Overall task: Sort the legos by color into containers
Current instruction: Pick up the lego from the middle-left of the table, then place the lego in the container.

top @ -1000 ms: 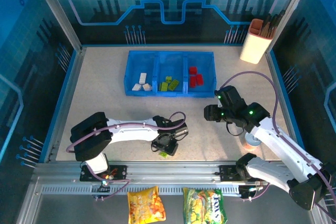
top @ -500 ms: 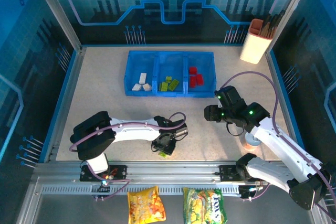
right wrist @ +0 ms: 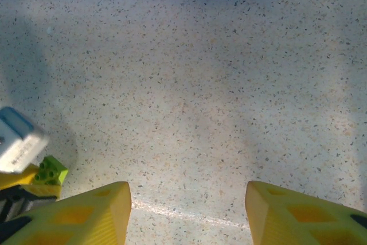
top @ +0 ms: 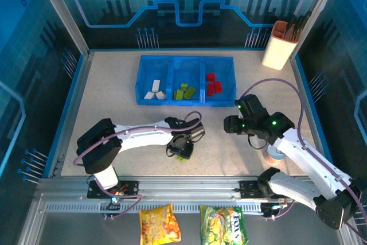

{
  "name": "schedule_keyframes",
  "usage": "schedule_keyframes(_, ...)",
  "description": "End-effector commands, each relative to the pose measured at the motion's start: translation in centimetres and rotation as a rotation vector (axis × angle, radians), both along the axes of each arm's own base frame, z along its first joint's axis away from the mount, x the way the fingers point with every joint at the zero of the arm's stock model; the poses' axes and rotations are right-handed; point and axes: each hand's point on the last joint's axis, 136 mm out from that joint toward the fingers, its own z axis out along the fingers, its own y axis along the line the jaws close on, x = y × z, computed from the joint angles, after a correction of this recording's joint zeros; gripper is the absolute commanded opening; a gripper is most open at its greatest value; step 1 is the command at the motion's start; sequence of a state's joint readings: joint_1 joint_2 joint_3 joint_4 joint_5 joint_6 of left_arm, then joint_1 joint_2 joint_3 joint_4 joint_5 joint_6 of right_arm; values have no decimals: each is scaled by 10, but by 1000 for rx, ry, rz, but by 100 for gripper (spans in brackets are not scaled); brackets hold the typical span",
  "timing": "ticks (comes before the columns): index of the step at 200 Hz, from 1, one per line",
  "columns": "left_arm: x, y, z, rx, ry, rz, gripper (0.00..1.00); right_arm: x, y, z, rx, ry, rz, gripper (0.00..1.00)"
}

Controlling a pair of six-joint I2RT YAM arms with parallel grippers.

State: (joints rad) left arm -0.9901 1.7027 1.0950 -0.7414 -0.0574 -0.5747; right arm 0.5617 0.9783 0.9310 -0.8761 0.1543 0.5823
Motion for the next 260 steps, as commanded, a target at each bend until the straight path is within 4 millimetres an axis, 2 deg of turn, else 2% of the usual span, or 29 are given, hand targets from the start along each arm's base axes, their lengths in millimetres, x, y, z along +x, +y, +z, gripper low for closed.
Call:
schedule_keyframes(1,26,2,25,-29,-54,2,36,1,-6,5,-14,-4,-19,56)
schedule_keyframes(66,101,6,62,-152,-136,102,37,-2,-11,10,-28,-13,-21,56)
schedule_keyframes(128,177,9,83,-220,-210,186,37,-7,-15,10,-32,-10,-28,56)
schedule_keyframes(184,241,7,85,-249,-259,238,37,-11,-22,8,-56,-6,-37,56)
schedule_keyframes(229,282,3,72,-238,-311,252,37,-16,-26,9,-54,-3,-41,56)
schedule_keyframes(260,309,-1,71,-254,-370,265,37,-20,-30,9,-57,-6,-51,57)
